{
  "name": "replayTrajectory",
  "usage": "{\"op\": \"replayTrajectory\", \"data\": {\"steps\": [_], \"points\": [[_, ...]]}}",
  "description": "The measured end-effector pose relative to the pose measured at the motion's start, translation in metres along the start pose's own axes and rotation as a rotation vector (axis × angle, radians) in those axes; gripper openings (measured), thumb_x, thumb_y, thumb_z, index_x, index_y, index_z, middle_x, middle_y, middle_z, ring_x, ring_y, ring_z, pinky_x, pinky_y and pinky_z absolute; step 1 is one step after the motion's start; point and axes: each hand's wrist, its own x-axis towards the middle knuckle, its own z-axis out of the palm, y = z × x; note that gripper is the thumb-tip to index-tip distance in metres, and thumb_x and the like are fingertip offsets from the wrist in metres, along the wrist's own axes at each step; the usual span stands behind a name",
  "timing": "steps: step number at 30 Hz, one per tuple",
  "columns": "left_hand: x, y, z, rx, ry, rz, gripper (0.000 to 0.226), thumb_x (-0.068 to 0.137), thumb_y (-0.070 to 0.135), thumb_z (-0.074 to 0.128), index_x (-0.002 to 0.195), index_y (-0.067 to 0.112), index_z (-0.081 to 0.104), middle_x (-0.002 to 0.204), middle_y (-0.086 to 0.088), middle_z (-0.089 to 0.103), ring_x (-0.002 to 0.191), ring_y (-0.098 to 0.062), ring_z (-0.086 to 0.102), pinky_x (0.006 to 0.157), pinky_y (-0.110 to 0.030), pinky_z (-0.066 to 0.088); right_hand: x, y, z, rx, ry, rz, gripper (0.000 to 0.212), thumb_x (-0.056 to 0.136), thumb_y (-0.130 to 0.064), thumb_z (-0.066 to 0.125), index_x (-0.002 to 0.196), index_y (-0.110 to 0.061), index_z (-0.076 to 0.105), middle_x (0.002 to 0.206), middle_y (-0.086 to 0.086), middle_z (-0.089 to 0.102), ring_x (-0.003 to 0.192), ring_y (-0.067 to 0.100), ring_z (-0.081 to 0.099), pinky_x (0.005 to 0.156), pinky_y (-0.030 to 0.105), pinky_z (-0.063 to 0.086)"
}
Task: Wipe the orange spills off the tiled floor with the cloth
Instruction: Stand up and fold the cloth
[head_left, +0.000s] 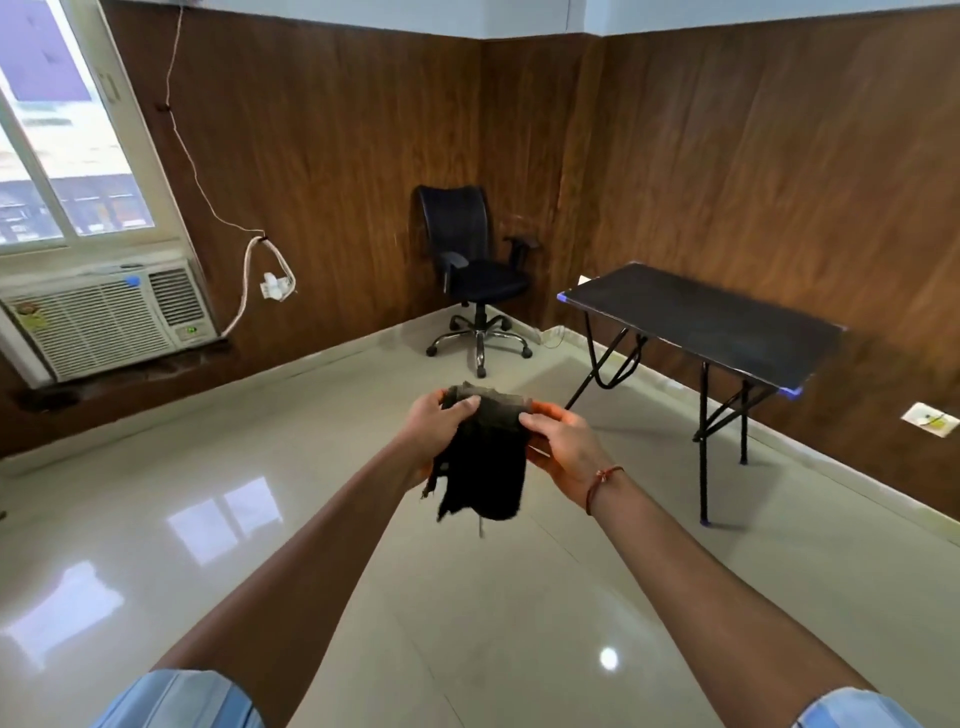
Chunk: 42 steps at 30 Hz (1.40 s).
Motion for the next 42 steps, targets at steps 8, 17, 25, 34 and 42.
{"op": "replayTrajectory", "data": {"steps": [8, 17, 25, 34, 42], "points": [[-0.006, -0.013, 0.009, -0.099, -0.034, 0.012, 0.038, 0.086, -0.007, 0.061, 0.121, 0.006, 0.056, 0.106, -0.018, 0.067, 0.092, -0.029, 0.069, 0.076, -0.037, 0.059, -0.024, 0.006, -0.005, 0.044, 0.003, 0.159, 0.004, 0.088, 0.001, 0.062, 0.087, -0.002, 0.065, 0.087, 0.011, 0.067, 0.080, 0.022, 0.065, 0.070, 0.031, 0.055], [-0.006, 0.035, 0.029, -0.222, -0.328, 0.469, 0.052, 0.080, -0.013, 0.062, 0.124, 0.013, 0.055, 0.116, -0.014, 0.067, 0.107, -0.027, 0.065, 0.081, -0.037, 0.057, -0.035, -0.057, -0.048, 0.168, -0.147, -0.421, 0.036, 0.077, 0.021, 0.055, 0.104, -0.001, 0.063, 0.092, 0.006, 0.074, 0.093, 0.017, 0.068, 0.084, 0.028, 0.056], [0.062, 0.029, 0.106, -0.046, -0.202, 0.269, 0.039, 0.089, -0.016, 0.047, 0.105, 0.011, 0.069, 0.105, -0.007, 0.072, 0.101, -0.024, 0.067, 0.080, -0.034, 0.057, 0.010, -0.041, -0.127, 0.004, 0.051, -0.239, 0.017, 0.094, -0.003, 0.053, 0.098, -0.008, 0.069, 0.094, 0.006, 0.074, 0.096, 0.019, 0.067, 0.081, 0.024, 0.054], [0.192, 0.072, 0.252, 0.065, -0.228, 0.320, 0.025, 0.095, 0.003, 0.053, 0.108, 0.017, 0.069, 0.100, -0.008, 0.072, 0.094, -0.023, 0.069, 0.071, -0.033, 0.057, 0.116, -0.106, -0.269, -0.154, 0.124, -0.176, 0.024, 0.102, -0.018, 0.045, 0.105, -0.015, 0.069, 0.097, 0.004, 0.073, 0.095, 0.021, 0.068, 0.077, 0.033, 0.056], [0.275, 0.121, 0.356, -0.255, -0.328, 0.259, 0.022, 0.097, 0.003, 0.047, 0.105, 0.009, 0.067, 0.098, -0.010, 0.071, 0.090, -0.022, 0.068, 0.073, -0.034, 0.058, 0.195, -0.181, -0.379, -0.092, 0.096, -0.236, 0.026, 0.095, 0.001, 0.051, 0.098, -0.016, 0.069, 0.096, 0.005, 0.072, 0.089, 0.018, 0.068, 0.082, 0.036, 0.057]]}}
